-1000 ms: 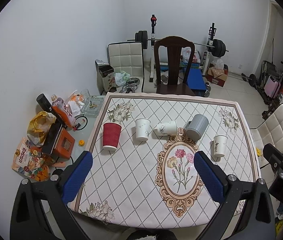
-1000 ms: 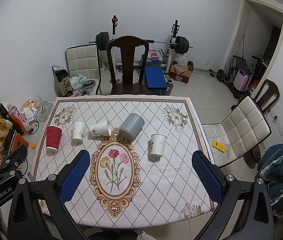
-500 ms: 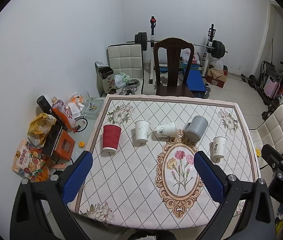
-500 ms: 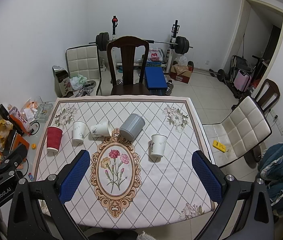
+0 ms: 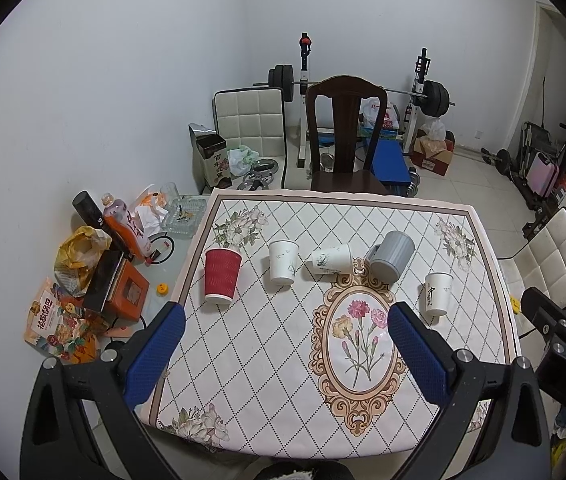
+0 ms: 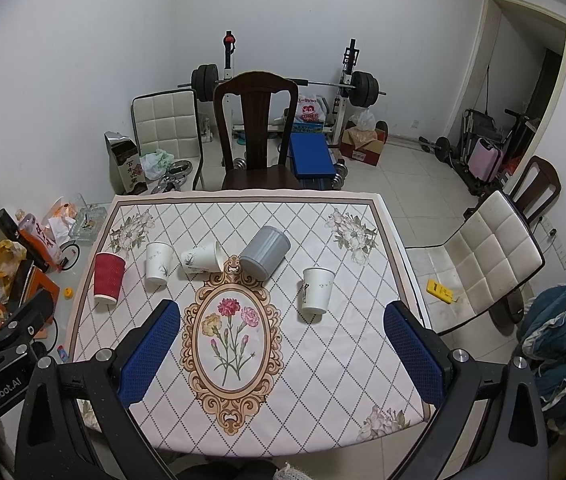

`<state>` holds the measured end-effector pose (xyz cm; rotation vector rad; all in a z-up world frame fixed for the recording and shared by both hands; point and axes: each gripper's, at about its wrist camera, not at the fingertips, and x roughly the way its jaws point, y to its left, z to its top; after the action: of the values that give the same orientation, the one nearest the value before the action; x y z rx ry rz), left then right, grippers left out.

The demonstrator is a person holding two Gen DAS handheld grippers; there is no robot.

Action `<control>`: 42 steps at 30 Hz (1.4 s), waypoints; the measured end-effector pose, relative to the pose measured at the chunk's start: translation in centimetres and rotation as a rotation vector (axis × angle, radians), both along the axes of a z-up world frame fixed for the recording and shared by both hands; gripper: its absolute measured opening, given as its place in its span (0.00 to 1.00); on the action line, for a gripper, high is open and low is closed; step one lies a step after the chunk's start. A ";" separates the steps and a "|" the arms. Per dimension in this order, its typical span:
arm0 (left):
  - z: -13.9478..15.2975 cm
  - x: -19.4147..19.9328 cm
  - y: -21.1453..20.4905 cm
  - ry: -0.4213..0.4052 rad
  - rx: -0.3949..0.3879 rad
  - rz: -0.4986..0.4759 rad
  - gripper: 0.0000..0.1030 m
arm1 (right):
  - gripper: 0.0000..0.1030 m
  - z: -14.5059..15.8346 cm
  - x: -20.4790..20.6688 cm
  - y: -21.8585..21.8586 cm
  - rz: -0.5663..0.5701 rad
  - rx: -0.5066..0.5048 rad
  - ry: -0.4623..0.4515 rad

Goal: Flip cup upright

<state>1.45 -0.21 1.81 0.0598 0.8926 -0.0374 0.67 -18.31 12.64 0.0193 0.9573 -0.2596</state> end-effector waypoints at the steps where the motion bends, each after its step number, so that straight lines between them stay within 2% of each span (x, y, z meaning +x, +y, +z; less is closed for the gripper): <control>1: -0.2 -0.2 0.0 -0.002 0.001 0.000 1.00 | 1.00 0.1 0.1 0.1 0.000 0.001 0.000; 4: 1.0 0.4 -1.2 -0.004 0.001 0.000 1.00 | 1.00 -0.1 0.0 0.0 0.000 0.000 -0.003; 11: 1.4 0.5 -1.5 -0.010 -0.004 -0.005 1.00 | 1.00 0.1 0.1 -0.2 0.001 -0.001 -0.002; 15: 0.8 0.1 -1.2 -0.015 -0.001 -0.001 1.00 | 1.00 0.2 0.0 0.0 -0.002 0.004 -0.002; 20: -1.0 0.8 -0.3 -0.019 0.011 0.023 1.00 | 1.00 -1.1 1.9 0.5 -0.028 0.016 0.000; 22: -3.1 1.9 0.5 0.012 0.033 0.039 1.00 | 1.00 -3.1 2.1 0.5 -0.035 0.020 0.026; 25: -6.2 3.6 2.0 0.070 0.045 0.054 1.00 | 1.00 -7.3 4.2 1.0 -0.023 0.050 0.122; 30: -13.6 7.4 5.2 0.205 0.116 0.118 1.00 | 1.00 -16.0 7.4 2.3 -0.019 0.091 0.266; 35: -20.3 10.9 8.5 0.316 0.155 0.173 1.00 | 1.00 -25.1 10.3 4.9 0.004 0.073 0.402; 42: -27.9 16.5 12.0 0.438 0.187 0.185 1.00 | 1.00 -34.5 14.5 7.8 0.024 0.060 0.564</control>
<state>18.00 11.74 -26.10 0.1466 1.3347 0.2129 15.21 -10.46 -21.86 -0.0109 1.5254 -0.2173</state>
